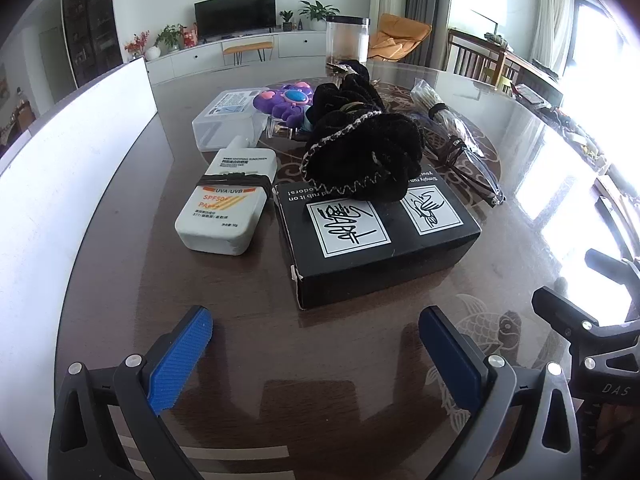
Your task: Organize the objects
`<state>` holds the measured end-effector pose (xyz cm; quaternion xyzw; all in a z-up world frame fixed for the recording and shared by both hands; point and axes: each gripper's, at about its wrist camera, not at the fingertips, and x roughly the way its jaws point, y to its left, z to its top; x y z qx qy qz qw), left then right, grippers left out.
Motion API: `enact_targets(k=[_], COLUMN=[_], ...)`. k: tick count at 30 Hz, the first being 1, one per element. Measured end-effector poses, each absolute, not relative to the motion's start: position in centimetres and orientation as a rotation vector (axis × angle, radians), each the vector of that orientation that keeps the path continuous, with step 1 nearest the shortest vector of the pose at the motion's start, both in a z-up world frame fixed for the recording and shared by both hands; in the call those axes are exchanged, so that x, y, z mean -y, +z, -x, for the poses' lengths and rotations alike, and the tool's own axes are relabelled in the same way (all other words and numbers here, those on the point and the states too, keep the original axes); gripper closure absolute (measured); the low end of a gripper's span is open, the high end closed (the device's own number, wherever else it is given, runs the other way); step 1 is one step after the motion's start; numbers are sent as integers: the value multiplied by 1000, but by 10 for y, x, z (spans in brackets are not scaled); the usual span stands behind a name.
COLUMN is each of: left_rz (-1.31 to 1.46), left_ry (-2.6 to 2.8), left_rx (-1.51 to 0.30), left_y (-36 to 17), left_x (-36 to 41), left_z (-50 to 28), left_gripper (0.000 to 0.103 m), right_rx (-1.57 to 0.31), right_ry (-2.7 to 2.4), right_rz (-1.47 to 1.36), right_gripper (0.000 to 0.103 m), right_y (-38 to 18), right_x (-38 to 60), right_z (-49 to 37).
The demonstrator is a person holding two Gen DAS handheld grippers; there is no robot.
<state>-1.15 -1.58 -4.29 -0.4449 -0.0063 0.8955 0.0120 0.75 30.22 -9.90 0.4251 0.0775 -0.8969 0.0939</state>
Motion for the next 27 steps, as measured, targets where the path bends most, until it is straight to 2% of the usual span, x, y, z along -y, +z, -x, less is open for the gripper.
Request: enact_targets(k=[27], left_rz=[1386], left_ry=[2778], left_rx=[-27], left_y=[-46], left_x=[12], left_z=[13], left_gripper=[0], right_rx=[-169], right_ry=[-2618], right_rz=[-1315], right_gripper=[0], right_y=[-111], right_x=[-302], right_z=[2])
